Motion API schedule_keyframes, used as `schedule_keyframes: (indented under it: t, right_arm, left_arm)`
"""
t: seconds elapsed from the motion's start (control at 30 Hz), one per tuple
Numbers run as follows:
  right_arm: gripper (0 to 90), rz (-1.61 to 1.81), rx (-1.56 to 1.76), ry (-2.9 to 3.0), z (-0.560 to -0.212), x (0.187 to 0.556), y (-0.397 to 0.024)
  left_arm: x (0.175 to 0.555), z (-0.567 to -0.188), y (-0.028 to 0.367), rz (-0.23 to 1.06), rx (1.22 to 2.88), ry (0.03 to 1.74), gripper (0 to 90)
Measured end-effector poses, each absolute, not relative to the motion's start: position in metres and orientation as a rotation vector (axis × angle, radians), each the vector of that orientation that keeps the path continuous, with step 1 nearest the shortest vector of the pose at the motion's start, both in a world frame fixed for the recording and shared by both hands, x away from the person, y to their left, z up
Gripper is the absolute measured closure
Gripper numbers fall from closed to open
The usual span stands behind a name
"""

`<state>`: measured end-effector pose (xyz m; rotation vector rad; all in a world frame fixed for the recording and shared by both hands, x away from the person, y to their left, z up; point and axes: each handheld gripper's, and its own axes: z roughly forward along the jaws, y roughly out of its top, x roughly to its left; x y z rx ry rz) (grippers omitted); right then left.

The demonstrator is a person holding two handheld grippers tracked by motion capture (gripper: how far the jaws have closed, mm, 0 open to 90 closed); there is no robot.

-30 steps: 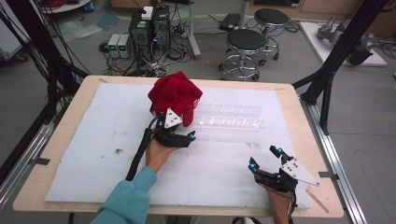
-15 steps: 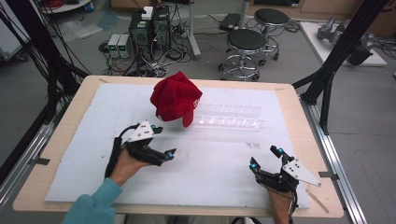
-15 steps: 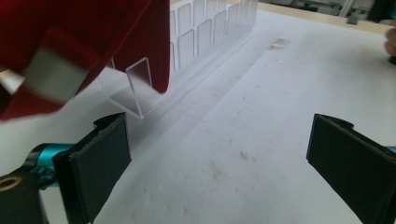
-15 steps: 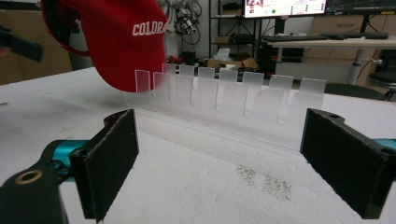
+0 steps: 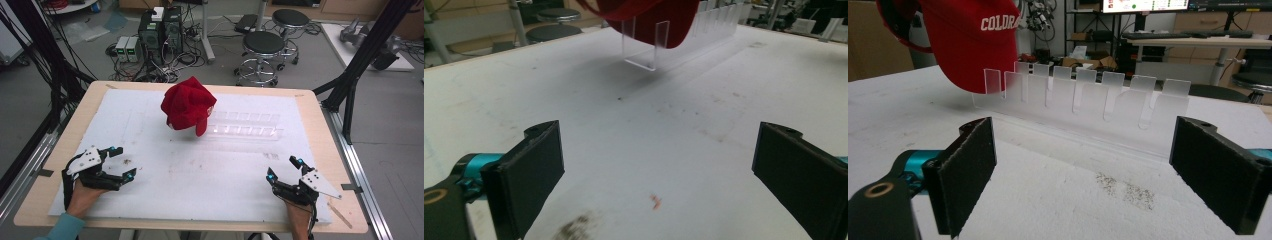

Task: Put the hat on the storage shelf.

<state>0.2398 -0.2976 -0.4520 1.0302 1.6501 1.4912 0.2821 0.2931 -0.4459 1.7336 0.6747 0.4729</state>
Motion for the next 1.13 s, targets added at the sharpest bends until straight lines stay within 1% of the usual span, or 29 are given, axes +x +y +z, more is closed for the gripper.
schedule_keyframes:
  t: [0.07,0.1,0.23,0.53,0.77,1.13]
  right_arm:
    - [10.3,1.491,1.031,1.65,-0.452,0.24,-0.298]
    - [10.3,1.493,1.029,1.653,-0.452,0.24,-0.298]
    - [10.3,1.487,1.024,1.651,-0.452,0.24,-0.297]
    - [10.3,1.474,1.017,1.657,-0.452,0.24,-0.296]
    - [10.3,1.472,1.02,1.661,-0.452,0.24,-0.296]
    - [10.3,1.469,1.022,1.66,-0.452,0.24,-0.295]
  left_arm:
    - [0.282,-0.448,0.295,0.475,1.727,0.676,6.7]
    - [0.28,-0.448,0.299,0.489,1.678,0.686,6.7]
    - [0.278,-0.449,0.301,0.522,1.656,0.688,7.0]
    - [0.276,-0.451,0.306,0.545,1.574,0.737,7.4]
    - [0.271,-0.451,0.307,0.593,1.546,0.741,7.5]
    - [0.268,-0.452,0.307,0.622,1.52,0.741,7.5]
